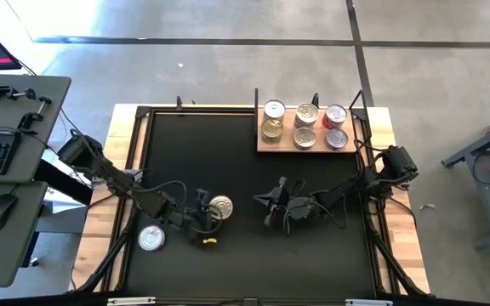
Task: Stack canned seafood by type on shelf
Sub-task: Stack the blue-pink tuna can on top of the other blue-pink tuna can on the shelf
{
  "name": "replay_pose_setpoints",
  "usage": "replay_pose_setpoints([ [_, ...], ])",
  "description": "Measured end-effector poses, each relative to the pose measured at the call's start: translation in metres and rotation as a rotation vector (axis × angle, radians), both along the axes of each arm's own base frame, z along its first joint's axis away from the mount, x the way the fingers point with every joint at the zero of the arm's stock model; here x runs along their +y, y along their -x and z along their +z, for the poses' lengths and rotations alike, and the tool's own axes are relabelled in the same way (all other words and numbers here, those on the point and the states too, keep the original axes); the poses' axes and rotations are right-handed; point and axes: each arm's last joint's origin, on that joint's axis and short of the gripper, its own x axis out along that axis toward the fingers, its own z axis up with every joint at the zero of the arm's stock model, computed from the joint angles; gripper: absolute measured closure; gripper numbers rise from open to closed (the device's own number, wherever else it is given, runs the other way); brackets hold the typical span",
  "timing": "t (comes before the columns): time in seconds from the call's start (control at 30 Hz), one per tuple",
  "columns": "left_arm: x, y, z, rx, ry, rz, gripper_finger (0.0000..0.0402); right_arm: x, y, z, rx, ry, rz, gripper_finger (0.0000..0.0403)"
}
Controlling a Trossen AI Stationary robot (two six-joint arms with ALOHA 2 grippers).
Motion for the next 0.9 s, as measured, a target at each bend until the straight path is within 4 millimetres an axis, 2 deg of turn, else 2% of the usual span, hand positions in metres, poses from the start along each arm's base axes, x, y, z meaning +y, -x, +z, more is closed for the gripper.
replay_pose_setpoints([
  [0.17,0.007,-0.007,-0.017,0.079,-0.070,-0.036,0.0286,0.002,-0.001,0.003,-0.018,0.033,0.062,0.0401],
  [0.23,0.007,-0.011,-0.021,0.082,-0.097,-0.071,0.0296,0.004,-0.006,0.010,-0.039,0.058,0.102,0.0397],
  [0.33,0.009,-0.017,-0.024,0.060,-0.102,-0.060,0.0332,0.011,-0.015,0.020,-0.027,0.150,0.205,0.0376],
  [0.47,0.013,-0.025,-0.020,0.013,-0.033,-0.060,0.0391,0.019,-0.032,0.033,0.092,0.292,0.275,0.0313],
  [0.6,0.018,-0.031,-0.007,-0.039,0.023,-0.048,0.0396,0.016,-0.051,0.042,0.328,0.433,0.308,0.0230],
  [0.73,0.026,-0.037,0.011,-0.103,0.102,0.018,0.0399,0.021,-0.066,0.043,0.496,0.636,0.428,0.0155],
  [0.8,0.031,-0.037,0.013,-0.105,0.128,0.046,0.0400,0.025,-0.073,0.044,0.530,0.742,0.484,0.0132],
  [0.9,0.037,-0.039,0.017,-0.131,0.168,0.092,0.0401,0.028,-0.080,0.036,0.574,0.819,0.528,0.0118],
])
